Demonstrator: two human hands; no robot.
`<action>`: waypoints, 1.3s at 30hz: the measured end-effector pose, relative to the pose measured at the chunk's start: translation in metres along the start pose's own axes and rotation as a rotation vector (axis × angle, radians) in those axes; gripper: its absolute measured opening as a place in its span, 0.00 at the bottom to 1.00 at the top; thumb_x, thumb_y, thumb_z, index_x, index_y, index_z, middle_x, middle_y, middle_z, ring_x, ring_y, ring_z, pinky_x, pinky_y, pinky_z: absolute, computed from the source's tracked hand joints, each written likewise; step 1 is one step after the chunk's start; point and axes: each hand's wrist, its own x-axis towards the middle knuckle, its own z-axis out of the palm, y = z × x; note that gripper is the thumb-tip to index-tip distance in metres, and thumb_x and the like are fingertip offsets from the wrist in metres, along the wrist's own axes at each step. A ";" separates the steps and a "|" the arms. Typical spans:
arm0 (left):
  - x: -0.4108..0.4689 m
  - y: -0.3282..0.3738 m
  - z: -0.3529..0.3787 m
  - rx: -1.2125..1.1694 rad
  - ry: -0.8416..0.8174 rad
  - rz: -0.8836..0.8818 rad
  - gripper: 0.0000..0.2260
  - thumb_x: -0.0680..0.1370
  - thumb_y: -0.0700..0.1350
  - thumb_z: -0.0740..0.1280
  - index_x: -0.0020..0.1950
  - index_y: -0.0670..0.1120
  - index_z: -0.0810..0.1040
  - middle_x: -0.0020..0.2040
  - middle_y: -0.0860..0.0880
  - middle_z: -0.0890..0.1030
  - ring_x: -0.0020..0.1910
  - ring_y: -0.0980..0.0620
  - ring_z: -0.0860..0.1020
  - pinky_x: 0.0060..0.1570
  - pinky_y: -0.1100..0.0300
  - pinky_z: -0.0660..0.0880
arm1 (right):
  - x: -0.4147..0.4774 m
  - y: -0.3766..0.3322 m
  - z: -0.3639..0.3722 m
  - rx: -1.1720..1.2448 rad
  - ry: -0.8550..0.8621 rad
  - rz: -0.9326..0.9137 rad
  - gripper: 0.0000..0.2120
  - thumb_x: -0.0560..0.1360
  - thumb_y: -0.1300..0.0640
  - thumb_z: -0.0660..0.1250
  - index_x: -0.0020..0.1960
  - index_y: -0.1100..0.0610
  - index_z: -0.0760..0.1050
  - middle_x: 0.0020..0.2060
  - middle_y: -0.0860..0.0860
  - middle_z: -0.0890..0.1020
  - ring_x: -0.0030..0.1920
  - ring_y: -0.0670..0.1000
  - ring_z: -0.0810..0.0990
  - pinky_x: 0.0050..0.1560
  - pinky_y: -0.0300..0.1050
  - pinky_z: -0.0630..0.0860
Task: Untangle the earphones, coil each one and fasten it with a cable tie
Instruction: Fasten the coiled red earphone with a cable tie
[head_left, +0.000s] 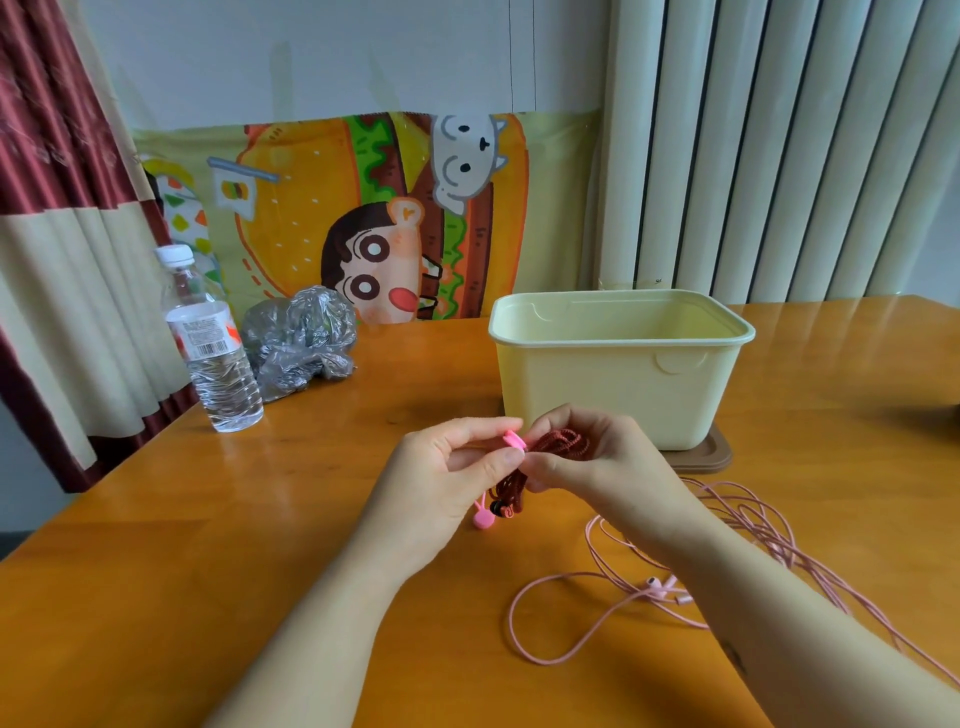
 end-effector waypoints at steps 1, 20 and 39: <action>0.000 0.000 0.000 0.005 0.003 0.000 0.11 0.74 0.47 0.70 0.54 0.58 0.81 0.51 0.58 0.84 0.52 0.62 0.80 0.50 0.68 0.77 | 0.000 0.000 0.001 -0.009 0.012 0.000 0.03 0.70 0.62 0.73 0.44 0.59 0.80 0.37 0.54 0.84 0.38 0.51 0.83 0.45 0.42 0.81; 0.002 -0.006 0.001 0.013 0.054 0.015 0.05 0.74 0.45 0.71 0.49 0.51 0.83 0.45 0.54 0.85 0.48 0.57 0.83 0.45 0.63 0.79 | -0.001 0.001 0.004 0.001 0.036 0.023 0.03 0.70 0.63 0.73 0.42 0.57 0.80 0.36 0.55 0.84 0.38 0.51 0.83 0.46 0.43 0.81; 0.002 -0.028 0.003 0.621 -0.097 -0.133 0.11 0.80 0.50 0.63 0.62 0.56 0.75 0.63 0.57 0.72 0.54 0.61 0.72 0.48 0.69 0.67 | 0.079 -0.050 -0.057 -0.684 0.553 -0.228 0.06 0.76 0.61 0.66 0.50 0.55 0.81 0.42 0.49 0.81 0.34 0.37 0.73 0.31 0.21 0.65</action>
